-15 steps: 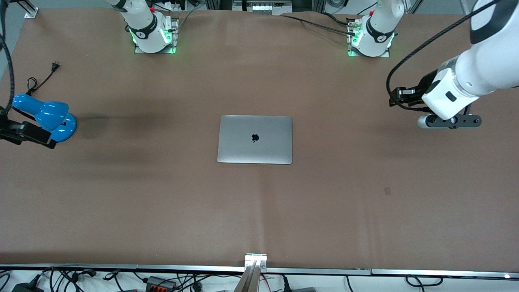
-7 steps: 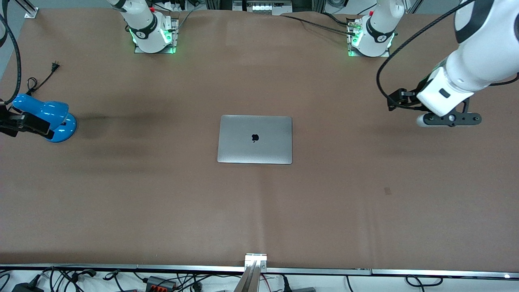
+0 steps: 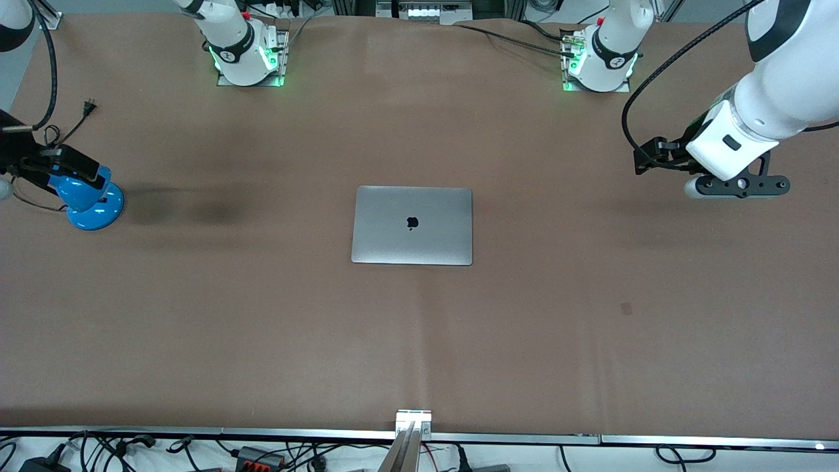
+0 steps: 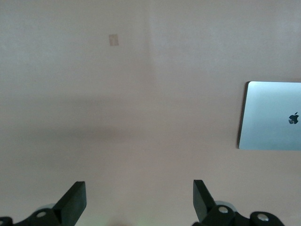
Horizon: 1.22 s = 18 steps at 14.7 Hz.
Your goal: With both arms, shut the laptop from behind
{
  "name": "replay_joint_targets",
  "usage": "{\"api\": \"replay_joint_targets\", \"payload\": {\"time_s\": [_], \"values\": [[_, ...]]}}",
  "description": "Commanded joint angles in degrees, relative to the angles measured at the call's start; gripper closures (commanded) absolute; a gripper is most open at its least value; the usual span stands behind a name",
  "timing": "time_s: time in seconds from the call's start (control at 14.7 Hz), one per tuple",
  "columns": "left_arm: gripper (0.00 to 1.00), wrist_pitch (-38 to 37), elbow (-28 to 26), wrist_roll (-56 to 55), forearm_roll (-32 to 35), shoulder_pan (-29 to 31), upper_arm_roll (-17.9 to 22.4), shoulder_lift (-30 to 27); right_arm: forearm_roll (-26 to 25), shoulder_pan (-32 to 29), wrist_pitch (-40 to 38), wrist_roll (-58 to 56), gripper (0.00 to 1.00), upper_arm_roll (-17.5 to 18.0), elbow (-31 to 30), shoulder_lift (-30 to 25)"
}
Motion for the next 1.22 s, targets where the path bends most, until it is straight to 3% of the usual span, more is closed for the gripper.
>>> {"api": "replay_joint_targets", "payload": {"time_s": [0.0,0.48,0.75,1.15], "values": [[0.00,1.89,-3.89,1.69,-0.51,0.88,0.50,-3.50,-0.79,-0.70,0.42,-0.76,0.00,0.95,-1.53,-1.39],[0.00,1.89,-2.75,2.38,-0.17,0.44,2.43,-3.15,-0.70,-0.61,-0.97,-0.76,0.00,1.04,-0.91,-1.31],[0.00,2.24,-1.87,10.12,-0.43,0.53,4.88,-2.01,-0.79,-0.61,-1.16,-0.85,0.00,0.95,-0.82,-1.48],[0.00,1.98,-1.87,9.95,-0.34,0.44,5.07,-2.01,-0.79,-0.61,-1.95,-0.76,0.00,1.04,-1.00,-2.27]]}}
